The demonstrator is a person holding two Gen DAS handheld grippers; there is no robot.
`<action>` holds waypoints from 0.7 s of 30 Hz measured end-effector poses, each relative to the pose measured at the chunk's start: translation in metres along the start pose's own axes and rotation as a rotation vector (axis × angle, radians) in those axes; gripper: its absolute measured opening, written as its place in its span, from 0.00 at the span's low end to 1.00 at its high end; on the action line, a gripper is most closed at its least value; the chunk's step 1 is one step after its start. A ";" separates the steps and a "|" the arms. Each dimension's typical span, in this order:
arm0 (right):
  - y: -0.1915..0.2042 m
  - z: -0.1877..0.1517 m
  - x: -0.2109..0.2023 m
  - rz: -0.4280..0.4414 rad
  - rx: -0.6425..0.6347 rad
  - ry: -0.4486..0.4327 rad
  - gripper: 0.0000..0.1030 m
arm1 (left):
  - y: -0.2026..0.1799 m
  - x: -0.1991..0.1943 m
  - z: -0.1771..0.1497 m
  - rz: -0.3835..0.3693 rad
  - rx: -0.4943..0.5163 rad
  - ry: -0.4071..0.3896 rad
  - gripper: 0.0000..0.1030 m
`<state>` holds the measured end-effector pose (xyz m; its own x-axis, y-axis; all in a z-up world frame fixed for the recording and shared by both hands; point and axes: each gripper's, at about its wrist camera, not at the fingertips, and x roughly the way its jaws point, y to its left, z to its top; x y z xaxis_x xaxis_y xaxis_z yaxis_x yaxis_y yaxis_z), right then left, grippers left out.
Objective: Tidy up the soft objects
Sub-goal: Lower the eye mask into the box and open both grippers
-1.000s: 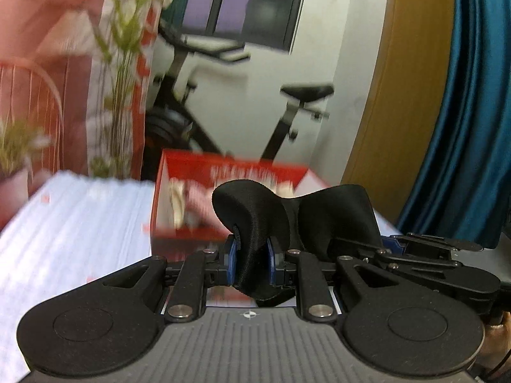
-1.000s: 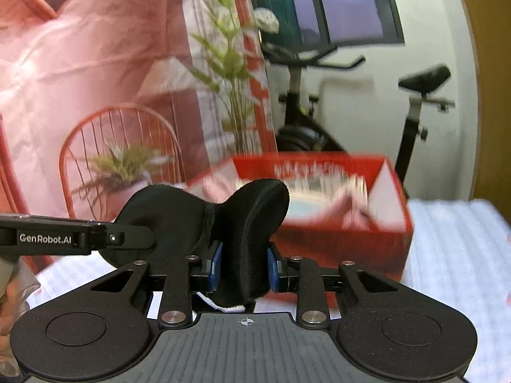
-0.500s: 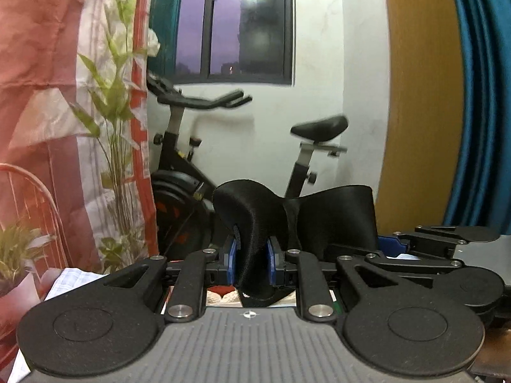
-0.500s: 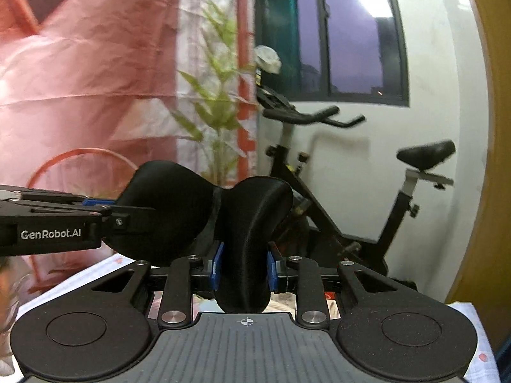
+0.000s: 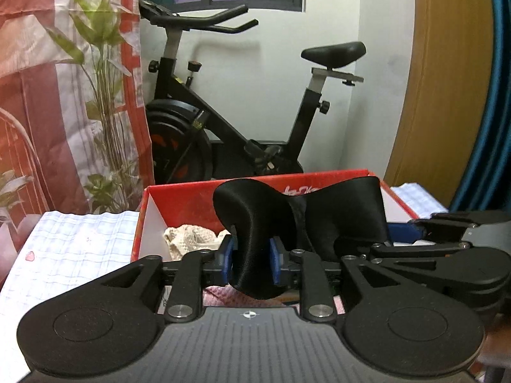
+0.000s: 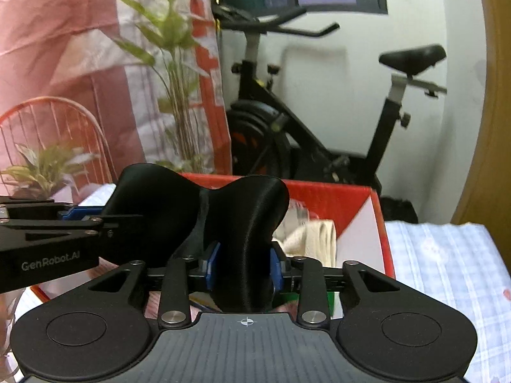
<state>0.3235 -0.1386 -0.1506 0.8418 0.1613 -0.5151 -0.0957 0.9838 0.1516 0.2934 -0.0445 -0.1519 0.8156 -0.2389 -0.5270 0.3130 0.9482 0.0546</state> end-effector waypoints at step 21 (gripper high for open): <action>0.001 -0.002 -0.052 -0.086 -0.087 -0.046 0.95 | 0.024 -0.064 0.000 0.000 -0.035 0.041 0.69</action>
<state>0.2784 -0.1454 -0.1253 0.8720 0.0745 -0.4839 -0.0666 0.9972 0.0336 0.2485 -0.0059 -0.1171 0.7949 -0.2307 -0.5612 0.2950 0.9552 0.0252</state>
